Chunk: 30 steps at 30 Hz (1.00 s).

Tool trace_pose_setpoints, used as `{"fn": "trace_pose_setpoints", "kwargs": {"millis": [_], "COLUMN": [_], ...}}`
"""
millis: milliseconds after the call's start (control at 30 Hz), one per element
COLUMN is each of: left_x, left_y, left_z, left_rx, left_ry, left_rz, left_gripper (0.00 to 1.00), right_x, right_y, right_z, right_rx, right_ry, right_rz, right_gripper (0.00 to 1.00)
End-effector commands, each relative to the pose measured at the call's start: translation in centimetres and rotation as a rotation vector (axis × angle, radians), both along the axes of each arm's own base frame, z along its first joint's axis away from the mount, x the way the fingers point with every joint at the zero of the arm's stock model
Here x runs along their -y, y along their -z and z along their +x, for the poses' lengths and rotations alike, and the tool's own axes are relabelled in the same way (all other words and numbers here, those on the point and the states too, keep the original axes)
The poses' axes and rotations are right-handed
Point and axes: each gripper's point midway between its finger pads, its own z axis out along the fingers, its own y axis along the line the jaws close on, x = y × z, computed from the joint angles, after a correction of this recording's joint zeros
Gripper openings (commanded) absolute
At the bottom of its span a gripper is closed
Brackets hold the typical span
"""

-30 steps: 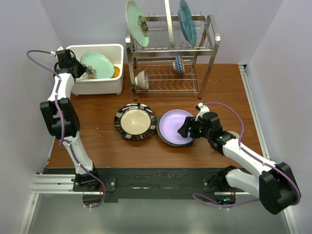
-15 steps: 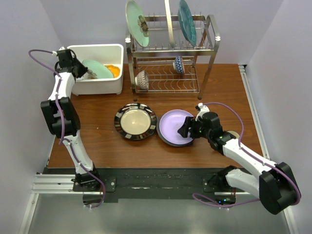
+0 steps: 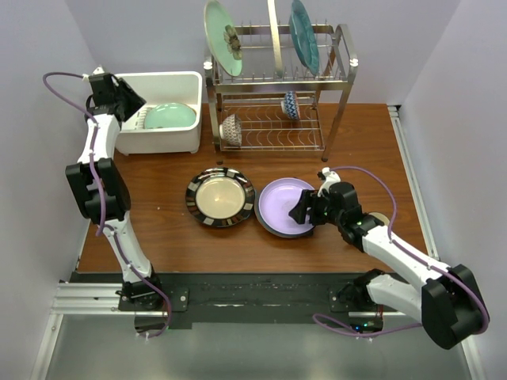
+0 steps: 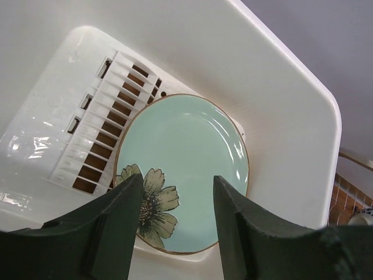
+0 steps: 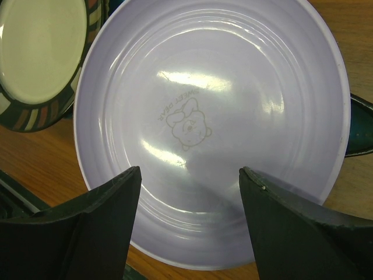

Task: Place the plates into the plastic bin on the countertop
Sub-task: Place the plate in the plastic bin.

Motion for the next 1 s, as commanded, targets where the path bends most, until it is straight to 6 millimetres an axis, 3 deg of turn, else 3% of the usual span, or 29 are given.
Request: {"fn": "trace_pose_setpoints", "kwargs": {"millis": [0, 200, 233, 300, 333, 400, 433, 500, 533, 567, 633, 667, 833, 867, 933, 967], "left_x": [0.3, 2.0, 2.5, 3.2, 3.8, 4.2, 4.5, 4.9, 5.6, 6.0, 7.2, 7.7, 11.2, 11.8, 13.9, 14.6], "left_y": [-2.1, -3.6, -4.9, -5.6, -7.5, -8.1, -10.0, -10.3, -12.0, -11.5, -12.8, -12.2, -13.5, -12.6, -13.1, -12.0], "left_z": [0.6, -0.2, -0.6, -1.2, -1.7, -2.5, -3.2, -4.1, -4.9, -5.4, -6.7, -7.3, -10.5, -11.1, -12.6, -13.2], "left_rx": [0.055, 0.083, 0.112, 0.130, 0.174, 0.191, 0.233, 0.244, 0.283, 0.275, 0.308, 0.294, 0.329, 0.310, 0.323, 0.300], "left_ry": [0.044, 0.130, 0.150, 0.170, 0.189, 0.193, 0.196, 0.202, 0.224, 0.233, 0.272, 0.281, 0.375, 0.388, 0.447, 0.461], "left_rz": [0.018, -0.019, -0.026, -0.040, -0.044, -0.054, -0.053, -0.065, -0.068, -0.079, -0.071, -0.077, -0.063, -0.065, -0.049, -0.055], "left_gripper": [0.57, 0.60, 0.60, 0.62, 0.62, 0.65, 0.66, 0.70, 0.72, 0.73, 0.77, 0.79, 0.83, 0.84, 0.85, 0.85], "right_x": [0.3, 0.3, 0.2, 0.0, 0.0, -0.3, -0.5, -0.9, -0.9, -0.9, -0.9, -0.8, -0.3, 0.1, 0.7, 1.2], "right_y": [-0.3, -0.7, -0.9, -1.2, -1.3, -1.8, -2.0, -2.8, -3.1, -3.2, -4.1, -4.2, -5.7, -5.8, -6.0, -5.9], "right_z": [-0.2, -0.1, 0.0, 0.1, 0.2, 0.5, 0.5, 0.8, 0.8, 0.8, 1.2, 1.1, 1.4, 1.2, 1.4, 1.1], "right_rx": [0.008, 0.014, 0.018, 0.022, 0.026, 0.025, 0.024, 0.033, 0.037, 0.031, 0.046, 0.041, 0.060, 0.054, 0.060, 0.056], "right_ry": [-0.005, -0.001, -0.003, -0.005, -0.006, -0.006, -0.012, -0.017, -0.019, -0.014, -0.013, -0.010, 0.013, 0.023, 0.053, 0.063], "right_rz": [-0.018, -0.017, -0.014, -0.009, -0.006, 0.005, 0.014, 0.031, 0.033, 0.031, 0.032, 0.023, 0.003, -0.007, -0.032, -0.050], "right_gripper": [0.72, 0.72, 0.72, 0.72, 0.72, 0.72, 0.72, 0.72, 0.72, 0.72, 0.72, 0.72, 0.72, 0.72, 0.72, 0.72]}}
